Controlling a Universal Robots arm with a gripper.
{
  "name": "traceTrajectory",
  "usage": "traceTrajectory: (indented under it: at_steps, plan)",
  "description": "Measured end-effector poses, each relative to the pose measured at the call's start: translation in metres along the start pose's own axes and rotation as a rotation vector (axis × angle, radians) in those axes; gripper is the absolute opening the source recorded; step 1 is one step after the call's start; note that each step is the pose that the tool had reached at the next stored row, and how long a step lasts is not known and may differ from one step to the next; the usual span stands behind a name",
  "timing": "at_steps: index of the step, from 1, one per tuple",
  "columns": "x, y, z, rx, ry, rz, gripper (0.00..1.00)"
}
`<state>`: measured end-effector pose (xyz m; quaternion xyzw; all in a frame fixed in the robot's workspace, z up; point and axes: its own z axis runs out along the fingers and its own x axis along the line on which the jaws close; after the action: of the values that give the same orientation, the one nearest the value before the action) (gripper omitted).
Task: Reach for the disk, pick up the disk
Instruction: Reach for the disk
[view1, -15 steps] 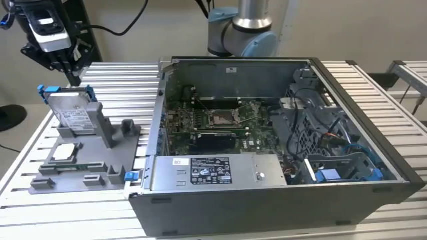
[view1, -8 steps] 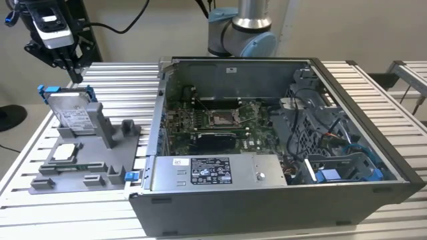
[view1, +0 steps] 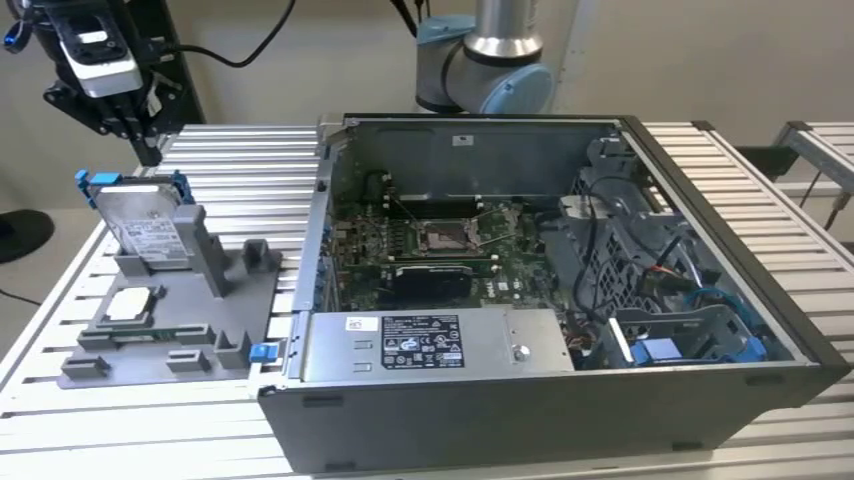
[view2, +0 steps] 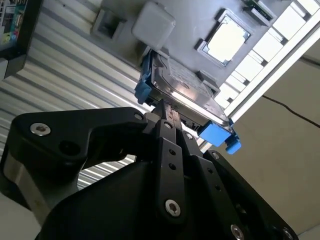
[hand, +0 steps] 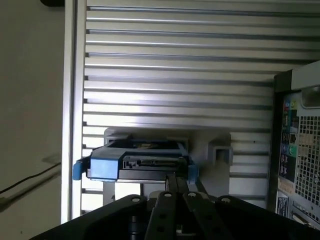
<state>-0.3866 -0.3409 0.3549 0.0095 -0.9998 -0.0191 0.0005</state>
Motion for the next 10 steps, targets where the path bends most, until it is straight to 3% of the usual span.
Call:
traceTrajectory:
  at_steps: [10]
  plan:
    - [0.0080, 0.0002, 0.0000, 0.0000, 0.0000, 0.000, 0.00]
